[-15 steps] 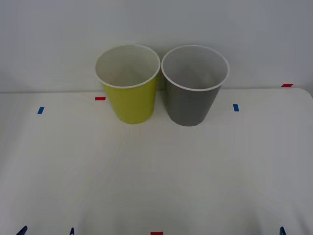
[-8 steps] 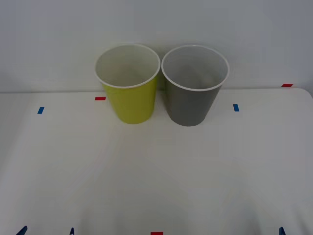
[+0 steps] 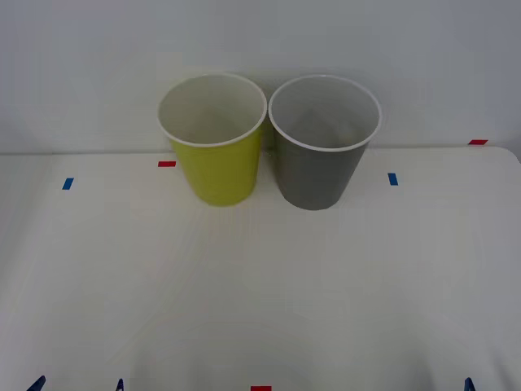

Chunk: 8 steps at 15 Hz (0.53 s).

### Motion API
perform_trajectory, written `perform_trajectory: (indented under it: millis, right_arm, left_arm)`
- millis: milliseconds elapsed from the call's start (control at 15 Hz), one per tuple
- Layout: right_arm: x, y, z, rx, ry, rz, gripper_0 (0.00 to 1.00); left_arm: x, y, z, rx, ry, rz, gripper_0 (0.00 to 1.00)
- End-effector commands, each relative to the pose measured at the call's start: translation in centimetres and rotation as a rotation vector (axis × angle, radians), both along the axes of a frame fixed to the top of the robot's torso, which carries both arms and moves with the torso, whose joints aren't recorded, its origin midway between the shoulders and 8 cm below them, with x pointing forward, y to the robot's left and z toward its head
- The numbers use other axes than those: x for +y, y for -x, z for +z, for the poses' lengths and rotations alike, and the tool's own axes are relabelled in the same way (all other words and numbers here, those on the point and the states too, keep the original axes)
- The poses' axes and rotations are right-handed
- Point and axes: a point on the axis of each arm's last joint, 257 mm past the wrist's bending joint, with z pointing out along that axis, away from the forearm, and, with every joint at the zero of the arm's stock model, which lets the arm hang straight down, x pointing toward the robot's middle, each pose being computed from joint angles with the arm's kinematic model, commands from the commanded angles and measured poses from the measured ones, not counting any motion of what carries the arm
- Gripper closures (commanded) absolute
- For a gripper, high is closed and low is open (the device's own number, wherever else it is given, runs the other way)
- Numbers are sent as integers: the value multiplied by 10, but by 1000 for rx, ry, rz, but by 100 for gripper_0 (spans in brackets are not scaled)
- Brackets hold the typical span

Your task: Put cans in the gray bin and PET bottles in the light green bin.

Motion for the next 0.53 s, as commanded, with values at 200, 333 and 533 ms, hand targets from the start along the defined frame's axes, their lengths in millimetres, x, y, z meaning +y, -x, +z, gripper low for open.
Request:
perform_trajectory:
  millis: [200,333,533]
  right_arm:
    - [0,0,0,0,0,0,0]
    - [0,0,0,0,0,0,0]
    - [0,0,0,0,0,0,0]
  left_arm:
    - [0,0,0,0,0,0,0]
    - [0,0,0,0,0,0,0]
    - [0,0,0,0,0,0,0]
